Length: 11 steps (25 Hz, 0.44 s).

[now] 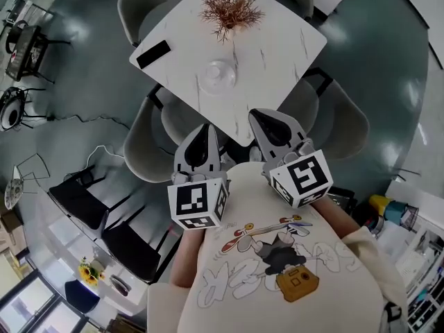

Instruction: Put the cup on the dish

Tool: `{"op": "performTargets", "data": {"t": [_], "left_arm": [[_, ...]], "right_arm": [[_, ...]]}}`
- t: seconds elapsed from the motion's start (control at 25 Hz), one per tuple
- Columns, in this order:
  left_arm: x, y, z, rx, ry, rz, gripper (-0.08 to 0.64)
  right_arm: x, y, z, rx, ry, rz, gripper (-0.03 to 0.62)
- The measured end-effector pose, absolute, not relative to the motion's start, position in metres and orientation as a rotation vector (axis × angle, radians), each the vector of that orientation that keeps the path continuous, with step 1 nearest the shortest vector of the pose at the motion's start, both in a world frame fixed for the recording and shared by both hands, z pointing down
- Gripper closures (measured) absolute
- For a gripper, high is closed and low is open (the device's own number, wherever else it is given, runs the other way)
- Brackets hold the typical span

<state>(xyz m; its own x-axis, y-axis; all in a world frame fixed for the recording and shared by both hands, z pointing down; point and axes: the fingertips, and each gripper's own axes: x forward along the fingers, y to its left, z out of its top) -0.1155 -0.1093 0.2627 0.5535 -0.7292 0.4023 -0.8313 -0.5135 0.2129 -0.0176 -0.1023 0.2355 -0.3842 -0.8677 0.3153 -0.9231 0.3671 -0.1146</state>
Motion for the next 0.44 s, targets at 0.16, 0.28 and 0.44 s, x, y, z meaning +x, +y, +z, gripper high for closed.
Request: {"op": "performTargets", "data": {"t": [0.16,0.28,0.44], "left_arm": [[-0.121,-0.108,0.263,2.390,-1.276,0.350,0.554],[-0.127,-0.109,0.263,2.376,-1.293,0.337,0.554],[-0.132,-0.110,0.266,2.353,-1.299,0.324,0.554]], "right_arm": [[-0.022,-0.101,0.236,1.615,-2.428,0.422,0.588],[-0.024,-0.102,0.234,1.609,-2.432,0.410,0.588],[-0.026,-0.104,0.233,1.598,-2.437,0.398,0.588]]}}
